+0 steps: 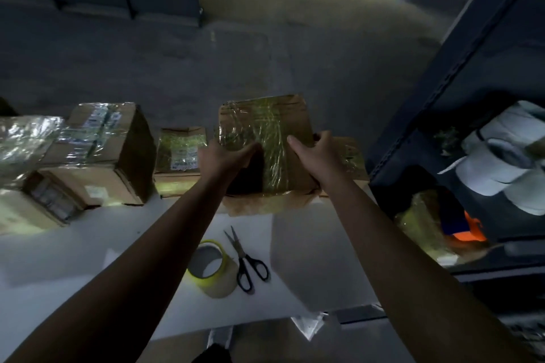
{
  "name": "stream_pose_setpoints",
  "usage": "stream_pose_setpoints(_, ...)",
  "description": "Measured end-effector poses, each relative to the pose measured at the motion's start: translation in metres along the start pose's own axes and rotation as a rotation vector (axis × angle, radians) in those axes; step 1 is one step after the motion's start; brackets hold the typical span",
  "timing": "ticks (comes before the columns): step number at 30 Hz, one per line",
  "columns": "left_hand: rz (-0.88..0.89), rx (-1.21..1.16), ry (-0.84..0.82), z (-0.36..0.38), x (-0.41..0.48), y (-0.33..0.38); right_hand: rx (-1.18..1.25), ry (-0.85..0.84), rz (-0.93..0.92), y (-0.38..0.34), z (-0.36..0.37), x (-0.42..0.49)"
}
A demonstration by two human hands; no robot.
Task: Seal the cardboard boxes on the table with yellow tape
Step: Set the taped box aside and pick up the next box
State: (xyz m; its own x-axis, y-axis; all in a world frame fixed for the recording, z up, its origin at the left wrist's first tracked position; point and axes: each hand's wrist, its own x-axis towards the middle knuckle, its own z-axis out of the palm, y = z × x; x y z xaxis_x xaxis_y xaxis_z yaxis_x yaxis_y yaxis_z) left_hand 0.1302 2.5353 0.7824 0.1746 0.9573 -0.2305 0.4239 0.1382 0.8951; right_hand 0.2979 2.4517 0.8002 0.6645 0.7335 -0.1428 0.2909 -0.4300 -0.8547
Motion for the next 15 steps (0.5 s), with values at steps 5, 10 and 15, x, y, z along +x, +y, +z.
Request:
stream_pose_setpoints(5, 0.027, 0.016, 0.019, -0.043, -0.048, -0.013, -0.057, -0.155, -0.065, -0.01, 0.015, -0.04)
stream_pose_setpoints(10, 0.02, 0.04, 0.072, -0.097, -0.074, -0.037, -0.134, -0.299, -0.091, -0.024, 0.051, -0.072)
stream_pose_setpoints(15, -0.048, 0.0, 0.128, -0.146, -0.075, -0.067, -0.211, -0.427, -0.103, -0.042, 0.094, -0.095)
